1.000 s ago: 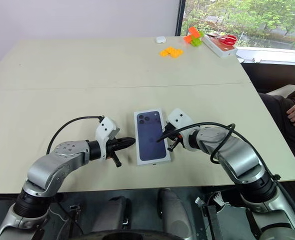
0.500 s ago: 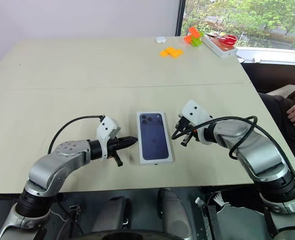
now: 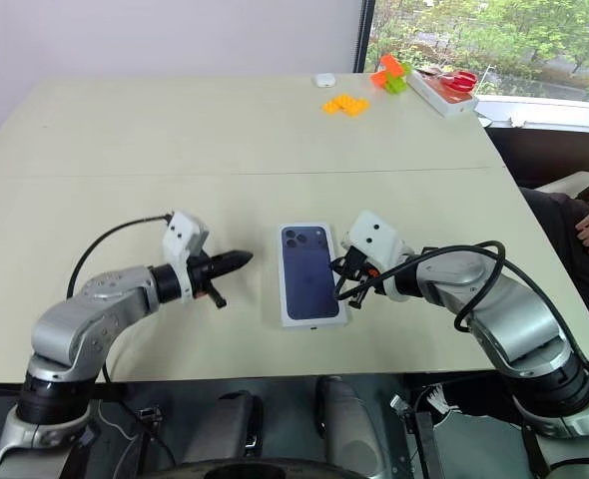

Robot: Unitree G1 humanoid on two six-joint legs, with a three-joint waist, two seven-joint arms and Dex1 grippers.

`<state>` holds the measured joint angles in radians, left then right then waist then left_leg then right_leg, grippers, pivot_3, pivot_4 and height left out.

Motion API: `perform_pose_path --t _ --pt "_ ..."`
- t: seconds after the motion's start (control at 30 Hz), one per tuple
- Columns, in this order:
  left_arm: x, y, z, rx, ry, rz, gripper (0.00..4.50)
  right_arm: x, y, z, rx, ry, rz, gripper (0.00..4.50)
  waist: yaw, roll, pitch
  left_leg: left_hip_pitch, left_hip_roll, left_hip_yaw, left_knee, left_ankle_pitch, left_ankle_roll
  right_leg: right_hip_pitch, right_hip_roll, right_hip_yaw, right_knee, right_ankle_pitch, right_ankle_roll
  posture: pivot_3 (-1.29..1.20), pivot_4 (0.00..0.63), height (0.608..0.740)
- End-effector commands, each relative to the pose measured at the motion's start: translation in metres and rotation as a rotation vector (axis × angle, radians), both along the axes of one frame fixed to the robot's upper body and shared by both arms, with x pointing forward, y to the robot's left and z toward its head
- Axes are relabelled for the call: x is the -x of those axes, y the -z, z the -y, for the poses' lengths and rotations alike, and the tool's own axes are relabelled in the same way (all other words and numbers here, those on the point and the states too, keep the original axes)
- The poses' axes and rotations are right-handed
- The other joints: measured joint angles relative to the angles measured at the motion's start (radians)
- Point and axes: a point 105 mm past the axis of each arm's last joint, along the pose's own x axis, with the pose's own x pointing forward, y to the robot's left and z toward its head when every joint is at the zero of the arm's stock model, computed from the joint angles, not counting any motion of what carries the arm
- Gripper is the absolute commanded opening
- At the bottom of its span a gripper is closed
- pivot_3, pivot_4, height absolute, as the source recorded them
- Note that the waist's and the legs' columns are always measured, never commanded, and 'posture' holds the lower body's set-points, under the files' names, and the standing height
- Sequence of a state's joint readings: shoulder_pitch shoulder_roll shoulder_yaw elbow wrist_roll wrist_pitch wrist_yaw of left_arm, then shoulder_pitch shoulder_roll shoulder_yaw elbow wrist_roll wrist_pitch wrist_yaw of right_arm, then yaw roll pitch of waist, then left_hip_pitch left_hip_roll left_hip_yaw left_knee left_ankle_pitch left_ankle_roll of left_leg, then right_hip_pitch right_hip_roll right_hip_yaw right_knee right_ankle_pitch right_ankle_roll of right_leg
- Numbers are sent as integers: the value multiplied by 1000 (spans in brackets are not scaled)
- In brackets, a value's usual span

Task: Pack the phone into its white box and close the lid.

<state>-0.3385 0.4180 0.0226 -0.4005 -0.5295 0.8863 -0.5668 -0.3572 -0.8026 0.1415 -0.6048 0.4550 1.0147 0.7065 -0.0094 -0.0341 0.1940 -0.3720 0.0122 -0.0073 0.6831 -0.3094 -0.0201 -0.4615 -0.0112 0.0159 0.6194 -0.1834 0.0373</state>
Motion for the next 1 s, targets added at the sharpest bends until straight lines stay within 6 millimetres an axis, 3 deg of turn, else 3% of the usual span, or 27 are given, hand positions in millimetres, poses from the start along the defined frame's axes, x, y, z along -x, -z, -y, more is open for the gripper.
perform_pose_path --t 0.03,0.2,0.4,0.77,0.8,0.9,1.0 --pt "-11 -17 20 -10 25 59 0 12 -6 -6 -1 -69 25 40 -1 0 0 0 0 0 0 0 0 0 0 0 0 0 0 0 150 727" --pt "-20 3 40 -129 66 -3 0 23 1 -8 16 -113 -7 40 -8 0 0 0 -1 1 0 -1 1 1 1 1 0 0 0 0 150 727" --pt "-21 36 35 -260 53 -124 0 28 21 -4 62 -71 -63 40 -6 0 -1 1 0 0 0 -1 2 1 2 1 2 0 1 0 150 727" --pt "-22 56 29 -312 28 -166 0 32 42 2 102 -38 -129 40 -5 0 -10 5 0 0 -1 -2 4 10 2 1 0 -2 3 0 150 727" --pt "-24 52 29 -285 23 -136 0 30 39 1 91 -38 -114 40 -6 0 -10 11 0 0 -1 -3 6 13 2 1 -1 -4 1 0 150 727" --pt "-29 11 25 -78 -6 24 0 19 19 -3 4 -16 -24 40 -9 0 -10 18 1 1 -2 -7 11 21 2 1 -3 -7 3 0 150 727" --pt "-32 -19 -2 53 -106 102 0 -4 -9 5 -86 85 117 40 -6 -1 -9 16 1 1 -1 -6 11 16 2 1 -2 -6 4 0 150 727"
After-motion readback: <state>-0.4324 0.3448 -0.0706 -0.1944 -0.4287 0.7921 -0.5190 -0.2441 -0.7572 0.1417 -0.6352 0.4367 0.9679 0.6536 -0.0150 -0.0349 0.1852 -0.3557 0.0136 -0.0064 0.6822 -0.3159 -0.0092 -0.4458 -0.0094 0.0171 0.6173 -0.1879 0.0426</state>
